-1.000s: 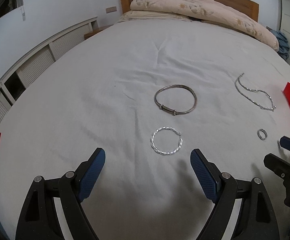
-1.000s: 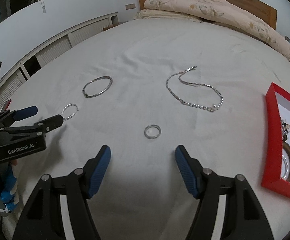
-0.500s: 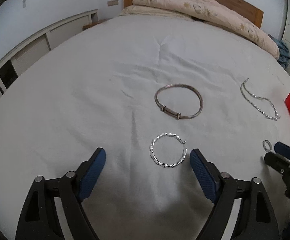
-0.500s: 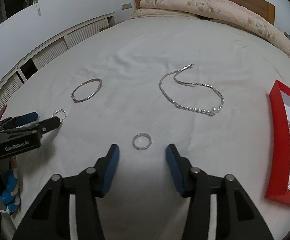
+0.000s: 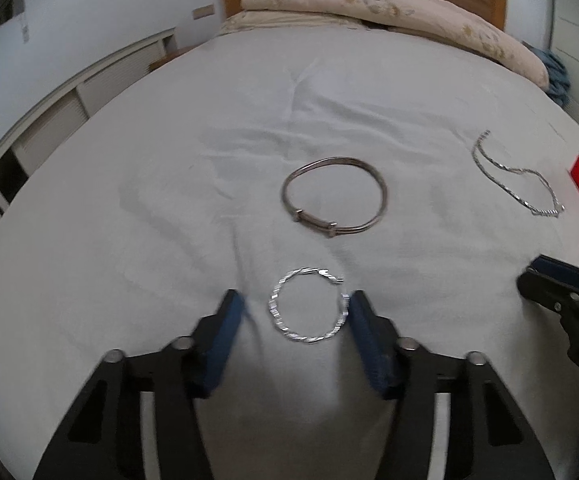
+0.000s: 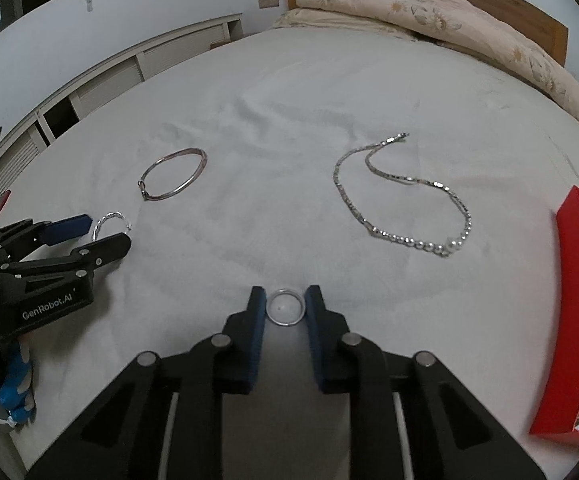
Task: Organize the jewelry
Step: 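Grasp the small silver ring with the right tool while the left tool grasps the twisted silver hoop, then carry the silver ring and twisted hoop over the red box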
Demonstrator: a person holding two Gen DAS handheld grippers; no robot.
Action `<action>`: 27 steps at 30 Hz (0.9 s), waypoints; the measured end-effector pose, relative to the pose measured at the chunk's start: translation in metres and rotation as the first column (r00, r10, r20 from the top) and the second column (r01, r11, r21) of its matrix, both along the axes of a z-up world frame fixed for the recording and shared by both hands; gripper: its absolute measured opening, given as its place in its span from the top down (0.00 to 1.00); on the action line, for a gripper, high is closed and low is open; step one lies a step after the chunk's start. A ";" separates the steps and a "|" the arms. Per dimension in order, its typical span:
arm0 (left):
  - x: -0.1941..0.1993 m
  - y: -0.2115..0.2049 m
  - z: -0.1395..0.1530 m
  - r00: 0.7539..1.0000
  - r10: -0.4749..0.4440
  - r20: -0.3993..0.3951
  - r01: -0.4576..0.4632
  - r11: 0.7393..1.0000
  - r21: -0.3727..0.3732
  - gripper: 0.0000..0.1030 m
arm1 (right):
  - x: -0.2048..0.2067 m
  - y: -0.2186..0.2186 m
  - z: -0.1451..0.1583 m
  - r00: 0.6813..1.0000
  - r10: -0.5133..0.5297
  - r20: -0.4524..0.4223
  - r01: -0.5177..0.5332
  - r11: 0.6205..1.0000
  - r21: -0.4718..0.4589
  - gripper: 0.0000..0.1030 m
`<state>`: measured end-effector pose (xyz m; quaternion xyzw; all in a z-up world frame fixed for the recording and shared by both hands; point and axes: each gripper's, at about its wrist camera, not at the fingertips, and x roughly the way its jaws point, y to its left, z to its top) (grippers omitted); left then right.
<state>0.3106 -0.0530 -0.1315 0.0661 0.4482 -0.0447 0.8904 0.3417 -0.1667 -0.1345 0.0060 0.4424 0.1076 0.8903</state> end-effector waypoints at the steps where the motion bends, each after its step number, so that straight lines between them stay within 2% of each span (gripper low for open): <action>1: 0.000 -0.003 0.000 1.000 -0.011 0.002 0.011 1.000 0.004 0.61 | 0.000 0.000 0.000 1.000 0.002 -0.002 -0.002 1.000 -0.001 0.81; 3: -0.002 -0.005 0.001 1.000 -0.013 0.009 0.012 1.000 0.023 0.62 | 0.000 0.000 0.001 1.000 0.001 -0.008 -0.001 1.000 0.003 0.82; 9: -0.008 -0.001 0.010 1.000 0.006 0.004 -0.006 0.999 -0.048 0.62 | -0.015 -0.002 0.012 1.000 0.009 -0.011 -0.009 1.000 0.019 0.82; 14: -0.020 -0.010 0.028 0.999 -0.024 0.028 0.026 0.998 -0.055 0.62 | -0.038 -0.012 0.030 1.000 -0.010 0.013 0.009 0.999 0.039 0.82; 19: -0.031 -0.037 0.052 0.995 -0.078 0.064 0.081 0.995 -0.053 0.62 | -0.063 -0.037 0.055 0.997 -0.052 0.048 0.050 0.998 0.049 0.82; 27: -0.044 -0.106 0.084 0.974 -0.200 0.106 0.208 0.976 -0.068 0.62 | -0.101 -0.098 0.090 0.986 -0.129 0.103 0.126 0.992 0.030 0.82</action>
